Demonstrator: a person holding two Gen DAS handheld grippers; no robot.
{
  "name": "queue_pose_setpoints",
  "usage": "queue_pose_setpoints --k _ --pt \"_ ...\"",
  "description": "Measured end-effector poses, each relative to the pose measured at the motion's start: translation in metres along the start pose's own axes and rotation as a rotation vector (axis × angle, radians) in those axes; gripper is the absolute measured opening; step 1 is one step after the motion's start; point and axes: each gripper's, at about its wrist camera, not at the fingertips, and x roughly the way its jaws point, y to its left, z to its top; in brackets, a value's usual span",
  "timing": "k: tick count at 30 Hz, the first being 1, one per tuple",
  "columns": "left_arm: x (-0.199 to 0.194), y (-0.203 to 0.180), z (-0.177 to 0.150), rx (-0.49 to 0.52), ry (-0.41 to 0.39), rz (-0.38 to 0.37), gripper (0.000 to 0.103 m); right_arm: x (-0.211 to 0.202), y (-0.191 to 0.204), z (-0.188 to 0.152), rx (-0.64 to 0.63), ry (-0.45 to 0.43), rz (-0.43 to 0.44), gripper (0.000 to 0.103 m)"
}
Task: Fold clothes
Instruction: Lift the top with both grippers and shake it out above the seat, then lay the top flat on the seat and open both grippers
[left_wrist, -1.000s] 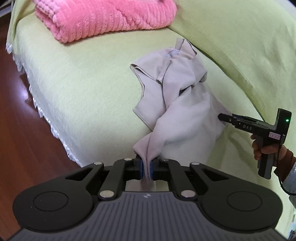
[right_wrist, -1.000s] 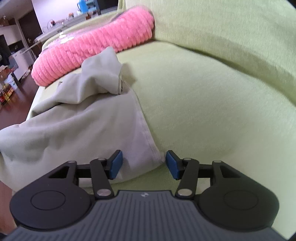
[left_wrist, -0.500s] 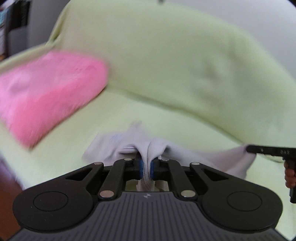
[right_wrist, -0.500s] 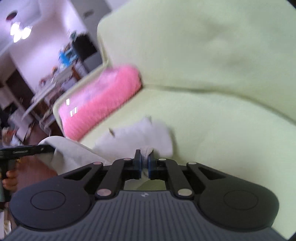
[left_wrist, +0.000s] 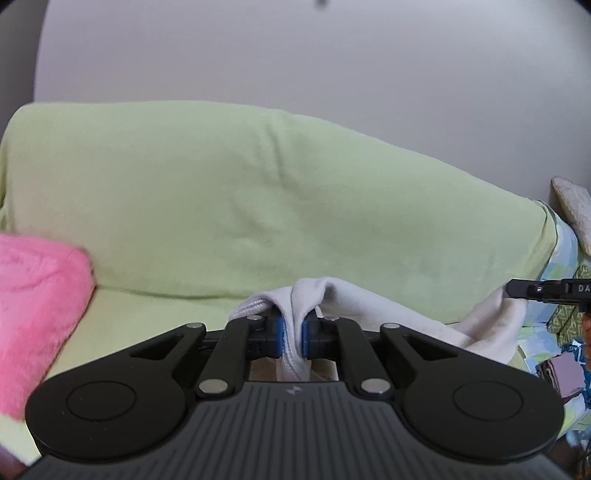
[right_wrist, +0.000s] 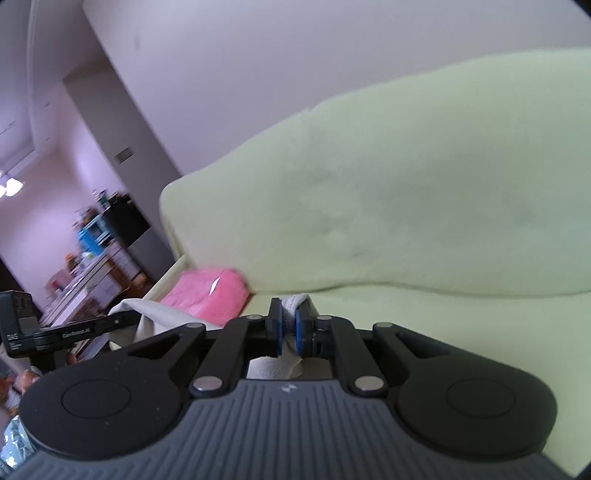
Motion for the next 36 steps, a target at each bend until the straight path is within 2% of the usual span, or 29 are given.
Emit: queue_pose_setpoints --k 3,4,5,7,12,16,17,19,22,24,25,27,28,30,32,33,34,35,36 --pt "0.044 -0.009 0.023 0.003 0.041 0.009 0.007 0.015 -0.019 0.024 0.037 0.015 -0.073 0.005" --pt "0.074 -0.017 0.036 0.026 0.063 0.026 0.007 0.022 -0.028 0.031 0.057 0.020 -0.093 0.005" --pt "0.082 -0.018 0.039 0.032 0.068 0.030 0.007 0.030 -0.038 0.041 0.083 0.019 -0.112 0.005" --pt "0.109 -0.027 0.058 0.044 0.070 0.013 0.007 0.036 -0.052 0.065 0.107 -0.026 -0.144 0.005" --pt "0.116 -0.059 0.087 0.075 -0.027 -0.054 0.008 0.013 -0.048 0.109 0.072 -0.181 -0.171 0.005" --pt "0.114 -0.071 0.070 0.092 -0.061 -0.101 0.009 -0.018 -0.048 0.109 0.057 -0.248 -0.197 0.005" --pt "0.117 -0.073 0.055 0.103 -0.050 -0.110 0.009 -0.026 -0.053 0.098 0.064 -0.253 -0.205 0.005" --pt "0.130 -0.074 0.005 0.130 0.009 -0.136 0.011 -0.034 -0.061 0.077 0.071 -0.245 -0.223 0.005" --pt "0.154 -0.070 -0.071 0.159 0.115 -0.147 0.012 -0.025 -0.081 0.008 0.089 -0.187 -0.290 0.005" --pt "0.168 -0.064 -0.105 0.161 0.176 -0.136 0.015 -0.010 -0.097 -0.038 0.126 -0.130 -0.321 0.005" --pt "0.180 -0.059 -0.131 0.153 0.229 -0.125 0.015 -0.003 -0.105 -0.056 0.147 -0.104 -0.325 0.005" --pt "0.219 -0.038 -0.204 0.093 0.403 -0.082 0.015 0.027 -0.134 -0.126 0.251 0.008 -0.362 0.005" --pt "0.233 -0.031 -0.230 0.072 0.478 -0.056 0.015 0.041 -0.148 -0.158 0.305 0.065 -0.386 0.005" --pt "0.249 -0.018 -0.269 0.038 0.588 -0.024 0.015 0.062 -0.165 -0.201 0.373 0.149 -0.418 0.005" --pt "0.254 -0.009 -0.284 0.027 0.637 0.004 0.015 0.083 -0.175 -0.240 0.421 0.221 -0.457 0.013" --pt "0.250 -0.006 -0.289 0.021 0.647 0.015 0.020 0.091 -0.177 -0.255 0.434 0.245 -0.470 0.017" --pt "0.245 -0.004 -0.293 0.015 0.651 0.024 0.040 0.092 -0.175 -0.260 0.429 0.245 -0.477 0.038" --pt "0.233 0.004 -0.293 -0.002 0.632 0.044 0.047 0.091 -0.171 -0.263 0.422 0.238 -0.491 0.049" --pt "0.229 0.006 -0.291 -0.006 0.624 0.052 0.054 0.089 -0.163 -0.264 0.400 0.210 -0.501 0.051"
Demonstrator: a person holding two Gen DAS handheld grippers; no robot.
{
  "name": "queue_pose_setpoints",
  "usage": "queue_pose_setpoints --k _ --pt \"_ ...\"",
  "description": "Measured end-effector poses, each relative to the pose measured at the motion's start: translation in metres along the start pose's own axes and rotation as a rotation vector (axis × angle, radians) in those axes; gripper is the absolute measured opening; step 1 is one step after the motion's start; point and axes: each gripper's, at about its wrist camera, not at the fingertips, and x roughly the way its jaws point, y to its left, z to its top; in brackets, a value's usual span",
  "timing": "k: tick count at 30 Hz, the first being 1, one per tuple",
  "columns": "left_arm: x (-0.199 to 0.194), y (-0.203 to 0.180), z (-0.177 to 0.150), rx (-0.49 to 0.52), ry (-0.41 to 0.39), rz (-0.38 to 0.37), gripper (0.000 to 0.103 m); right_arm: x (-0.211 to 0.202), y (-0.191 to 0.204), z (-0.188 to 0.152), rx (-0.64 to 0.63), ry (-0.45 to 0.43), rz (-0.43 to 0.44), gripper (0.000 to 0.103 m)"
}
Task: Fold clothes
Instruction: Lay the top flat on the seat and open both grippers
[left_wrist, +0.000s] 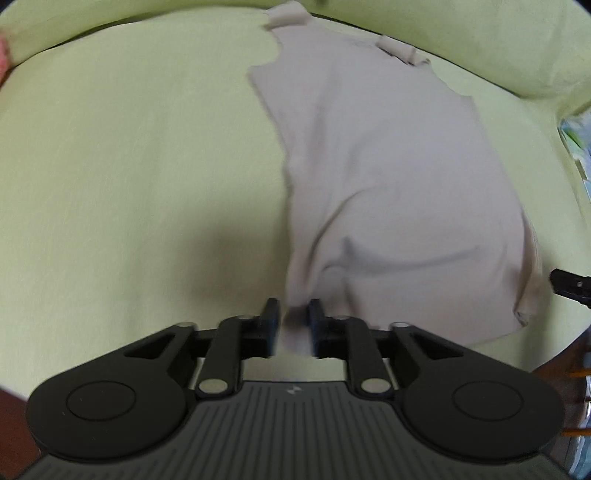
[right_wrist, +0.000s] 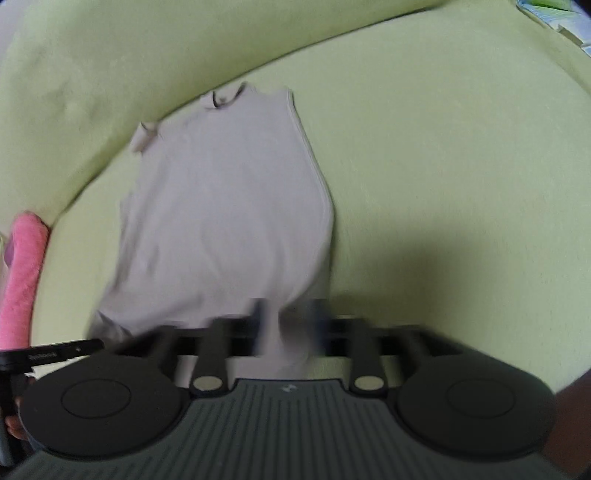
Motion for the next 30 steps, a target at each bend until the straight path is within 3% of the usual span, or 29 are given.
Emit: queue_pose_setpoints --k 3,9,13,17,21,23,24,25,26,28,30 --pt "-0.021 0.011 -0.018 -0.022 -0.066 0.044 0.055 -0.020 0.003 -0.008 -0.070 -0.065 0.005 0.053" --pt "0.006 0.005 -0.031 -0.017 -0.058 0.070 0.054 -0.037 -0.026 -0.044 -0.255 -0.041 -0.013 0.049" --pt "0.003 -0.006 -0.046 -0.001 -0.107 0.066 0.054 -0.033 -0.024 -0.058 -0.272 -0.073 0.020 0.045" --pt "0.005 -0.020 -0.041 0.052 -0.181 0.057 0.053 -0.030 -0.027 -0.059 -0.241 -0.082 0.011 0.045" --pt "0.006 -0.025 -0.032 0.039 -0.167 -0.008 0.051 -0.022 -0.031 -0.050 -0.250 -0.078 0.007 0.045" --pt "0.009 -0.025 -0.031 0.021 -0.137 -0.050 0.038 -0.017 -0.031 -0.037 -0.253 -0.059 0.011 0.045" --pt "0.010 -0.024 -0.031 0.005 -0.117 -0.053 0.016 -0.014 -0.031 -0.032 -0.254 -0.048 0.015 0.044" --pt "0.011 -0.022 -0.031 -0.011 -0.098 -0.056 0.001 -0.013 -0.031 -0.029 -0.255 -0.037 0.016 0.039" --pt "0.013 -0.021 -0.031 -0.027 -0.079 -0.058 0.001 -0.012 -0.030 -0.024 -0.263 -0.013 0.011 0.027" --pt "0.007 -0.020 -0.027 -0.050 -0.084 -0.054 0.000 -0.012 -0.027 -0.020 -0.282 0.023 -0.005 0.014" --pt "-0.003 -0.023 -0.025 -0.041 -0.104 -0.065 0.000 -0.014 -0.026 -0.017 -0.279 0.069 -0.023 0.015"
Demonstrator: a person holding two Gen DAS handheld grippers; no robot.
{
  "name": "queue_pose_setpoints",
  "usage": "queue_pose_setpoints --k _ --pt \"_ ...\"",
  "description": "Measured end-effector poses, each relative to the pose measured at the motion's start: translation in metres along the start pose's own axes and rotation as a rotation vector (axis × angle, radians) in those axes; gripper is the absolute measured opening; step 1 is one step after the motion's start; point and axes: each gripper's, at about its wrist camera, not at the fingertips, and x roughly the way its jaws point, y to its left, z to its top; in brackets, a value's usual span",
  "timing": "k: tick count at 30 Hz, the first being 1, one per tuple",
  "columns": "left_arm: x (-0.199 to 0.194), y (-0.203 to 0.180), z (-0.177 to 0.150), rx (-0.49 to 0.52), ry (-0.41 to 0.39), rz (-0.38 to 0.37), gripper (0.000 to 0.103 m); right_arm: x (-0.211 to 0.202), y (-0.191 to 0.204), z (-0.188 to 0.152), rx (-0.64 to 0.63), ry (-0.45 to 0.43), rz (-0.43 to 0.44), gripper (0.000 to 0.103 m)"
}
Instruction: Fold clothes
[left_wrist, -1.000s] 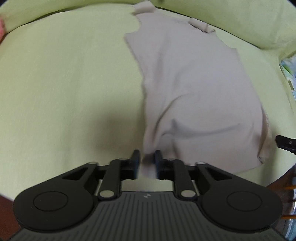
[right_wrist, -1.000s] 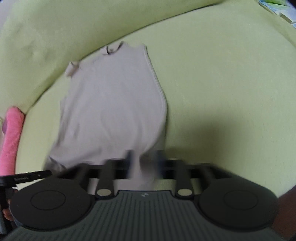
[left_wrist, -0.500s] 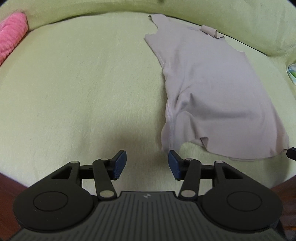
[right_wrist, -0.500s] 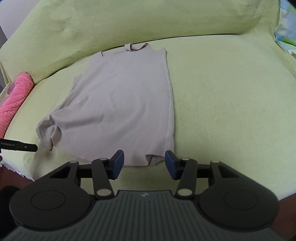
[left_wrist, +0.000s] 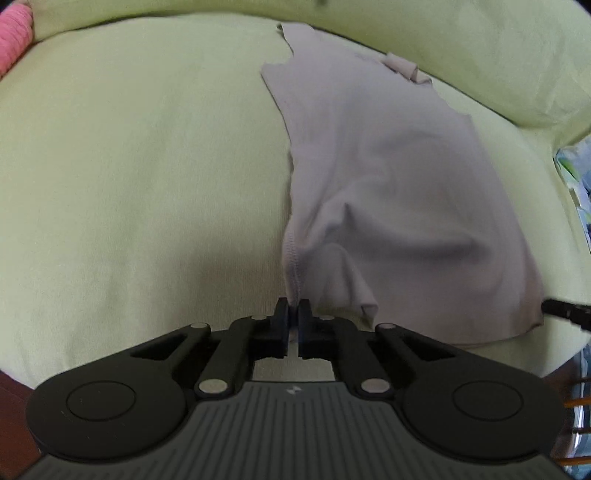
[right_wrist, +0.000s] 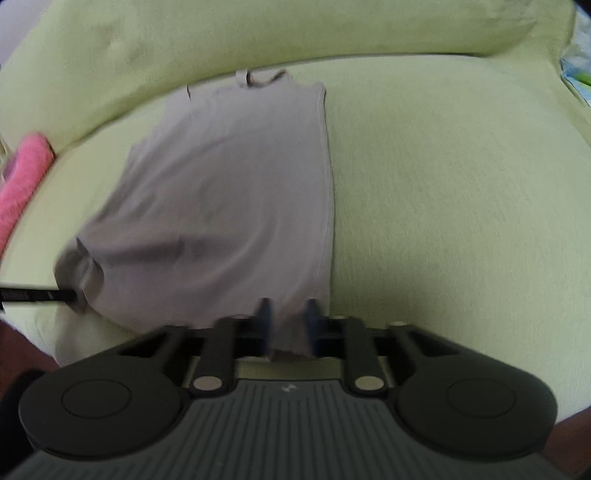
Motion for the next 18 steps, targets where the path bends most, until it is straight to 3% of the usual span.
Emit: queue_pose_setpoints --k 5,13,16,18 --pt "-0.011 0.002 -0.011 0.021 -0.051 -0.043 0.000 -0.001 -0.011 -0.008 0.007 -0.027 -0.041 0.031" --pt "-0.010 0.016 -0.014 -0.053 -0.034 -0.035 0.000 0.016 -0.028 -0.030 0.119 -0.088 0.056 0.034" --pt "-0.011 0.015 -0.007 -0.060 -0.010 -0.031 0.000 0.023 -0.020 -0.027 0.118 -0.074 0.046 0.002" --pt "-0.013 0.015 -0.003 -0.066 0.006 -0.037 0.000 0.019 -0.013 -0.023 0.104 -0.061 0.032 0.002"
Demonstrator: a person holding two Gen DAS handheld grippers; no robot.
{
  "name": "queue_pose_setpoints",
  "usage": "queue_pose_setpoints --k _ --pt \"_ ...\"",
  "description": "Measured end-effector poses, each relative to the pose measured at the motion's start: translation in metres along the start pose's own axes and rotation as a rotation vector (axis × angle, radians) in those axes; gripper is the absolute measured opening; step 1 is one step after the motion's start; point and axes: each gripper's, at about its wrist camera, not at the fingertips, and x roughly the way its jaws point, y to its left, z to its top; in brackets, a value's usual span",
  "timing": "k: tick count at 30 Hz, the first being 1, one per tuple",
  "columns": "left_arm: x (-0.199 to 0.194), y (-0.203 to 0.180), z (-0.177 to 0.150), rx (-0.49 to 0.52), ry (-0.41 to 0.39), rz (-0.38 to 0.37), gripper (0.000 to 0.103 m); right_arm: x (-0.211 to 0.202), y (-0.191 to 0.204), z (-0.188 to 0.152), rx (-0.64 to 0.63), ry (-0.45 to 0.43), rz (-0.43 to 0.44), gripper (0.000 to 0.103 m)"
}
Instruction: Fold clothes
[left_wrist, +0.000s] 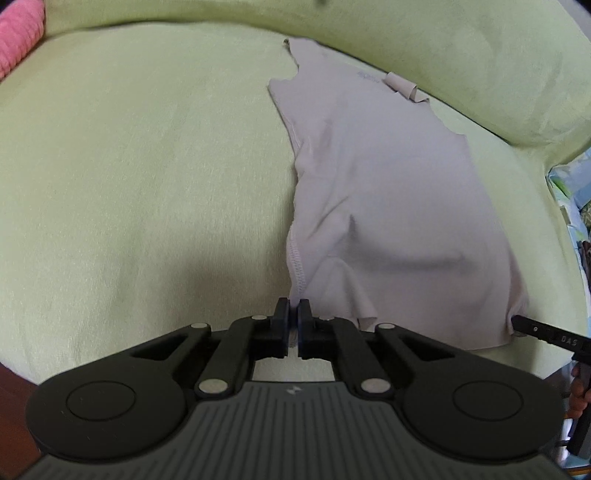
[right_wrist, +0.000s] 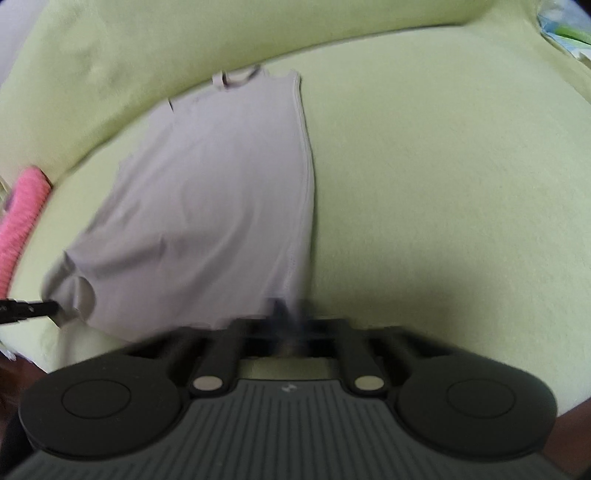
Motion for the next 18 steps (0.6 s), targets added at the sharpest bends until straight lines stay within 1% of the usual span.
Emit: queue_pose_setpoints --k 2,4,8,9,10,11,13,14,15,16,17,18 --pt "-0.004 -0.002 0.003 0.026 0.013 0.000 0.000 -0.017 0.004 0.008 0.003 -0.002 0.005 0.001" --pt "-0.005 -0.002 0.006 0.044 0.056 -0.001 0.000 -0.034 -0.002 0.016 0.044 0.002 0.015 0.001" --pt "-0.006 0.005 0.010 0.049 0.125 -0.029 0.000 -0.050 -0.042 0.020 0.241 0.064 0.082 0.001" --pt "-0.004 0.008 0.010 0.051 0.150 -0.018 0.001 -0.047 -0.050 0.018 0.279 0.092 0.089 0.001" --pt "-0.002 0.012 0.009 0.053 0.178 -0.004 0.001 -0.037 -0.054 0.014 0.291 0.129 0.074 0.001" --pt "0.001 0.014 0.006 0.065 0.205 0.026 0.001 -0.027 -0.057 0.009 0.293 0.165 0.051 0.001" --pt "0.007 0.017 -0.001 0.101 0.250 0.097 0.000 -0.013 -0.056 0.000 0.270 0.216 0.023 0.002" --pt "0.009 0.017 -0.005 0.125 0.267 0.133 0.001 -0.008 -0.052 -0.004 0.243 0.227 -0.003 0.004" --pt "0.011 0.018 -0.011 0.165 0.284 0.189 0.001 -0.006 -0.043 -0.009 0.176 0.231 -0.047 0.004" --pt "0.014 0.019 -0.017 0.208 0.300 0.249 0.001 -0.006 -0.032 -0.014 0.086 0.228 -0.094 0.009" --pt "0.012 0.022 -0.021 0.209 0.302 0.270 0.001 -0.007 -0.025 -0.016 0.034 0.222 -0.129 0.021" --pt "0.010 0.026 -0.024 0.200 0.301 0.282 0.001 -0.009 -0.020 -0.018 0.008 0.213 -0.155 0.027"
